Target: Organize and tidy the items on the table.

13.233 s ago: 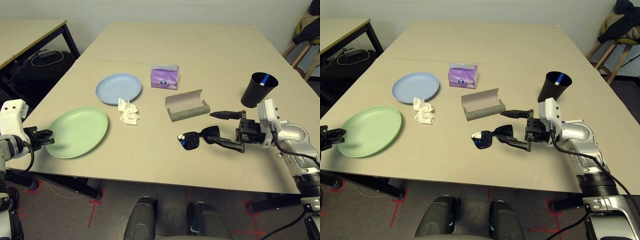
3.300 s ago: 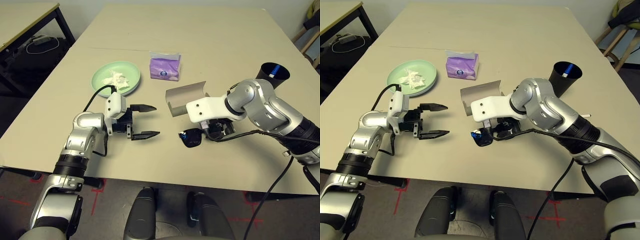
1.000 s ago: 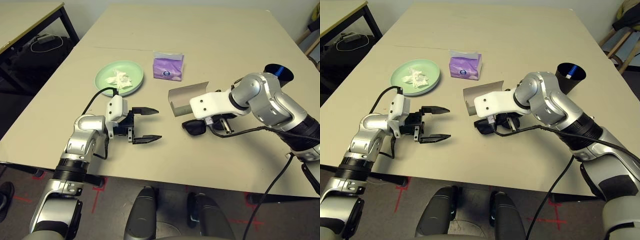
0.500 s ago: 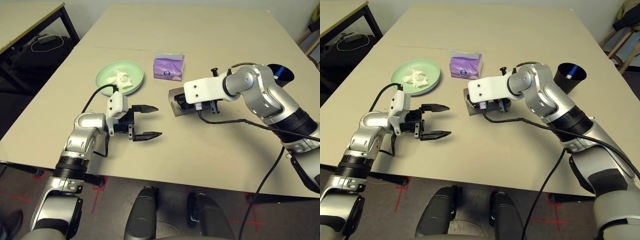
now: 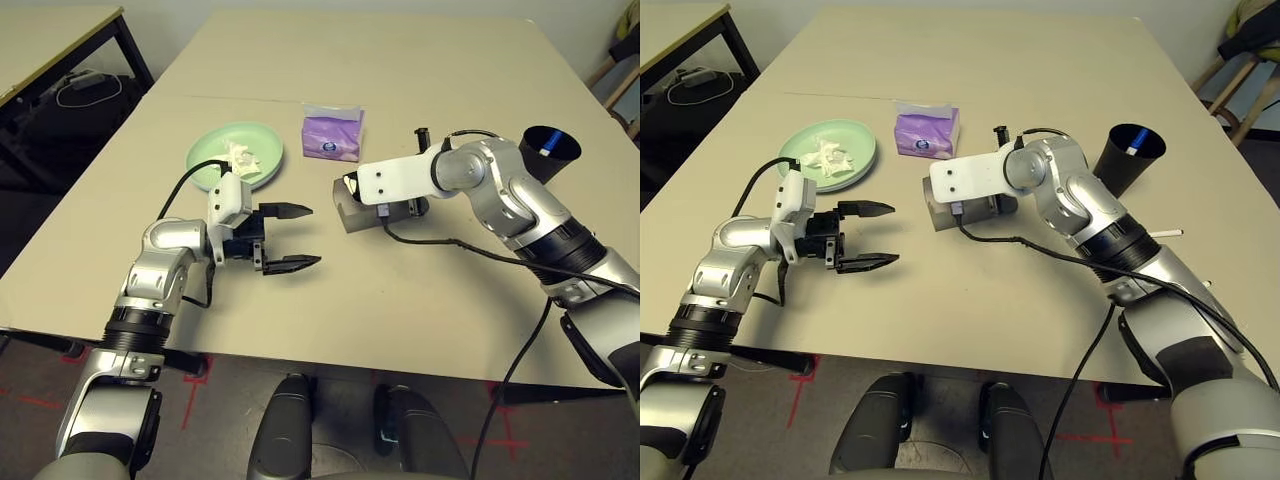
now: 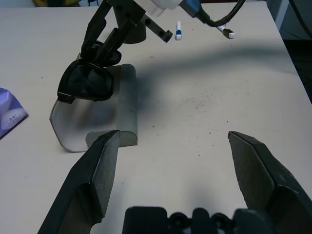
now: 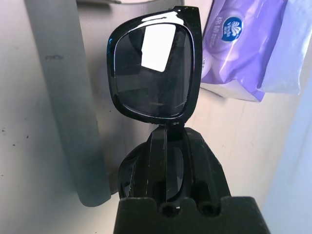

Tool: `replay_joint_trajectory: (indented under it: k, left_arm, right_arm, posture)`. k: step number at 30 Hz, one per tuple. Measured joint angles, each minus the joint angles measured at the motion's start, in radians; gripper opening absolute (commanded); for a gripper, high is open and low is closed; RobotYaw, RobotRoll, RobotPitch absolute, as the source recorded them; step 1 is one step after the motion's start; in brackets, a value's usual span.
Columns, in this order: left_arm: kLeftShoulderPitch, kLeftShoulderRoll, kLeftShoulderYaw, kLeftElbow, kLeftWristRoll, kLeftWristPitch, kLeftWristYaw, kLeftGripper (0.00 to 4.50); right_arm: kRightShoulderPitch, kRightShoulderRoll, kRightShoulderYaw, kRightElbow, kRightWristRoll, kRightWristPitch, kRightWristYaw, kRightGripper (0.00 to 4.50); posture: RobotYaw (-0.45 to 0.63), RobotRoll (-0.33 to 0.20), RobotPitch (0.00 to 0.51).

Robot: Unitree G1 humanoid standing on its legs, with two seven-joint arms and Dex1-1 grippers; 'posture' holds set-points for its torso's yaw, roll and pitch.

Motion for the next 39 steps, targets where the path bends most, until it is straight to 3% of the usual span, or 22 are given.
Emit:
replay_joint_trajectory:
  k: [21,39]
  left_arm:
    - [0.000,-0.017,0.012,-0.012,-0.011,0.042,0.109,4.50]
    - [0.025,-0.021,0.012,-0.069,-0.023,0.052,0.129,4.50]
  right_arm:
    - [0.056,0.045,0.001,0.030,-0.069,-0.038,-0.075,0.29]
    - [0.022,0.107,0.002,0.179,-0.120,-0.137,-0.164,0.29]
  posture:
    - [0.25,0.000,0.120]
    - [0.27,0.000,0.120]
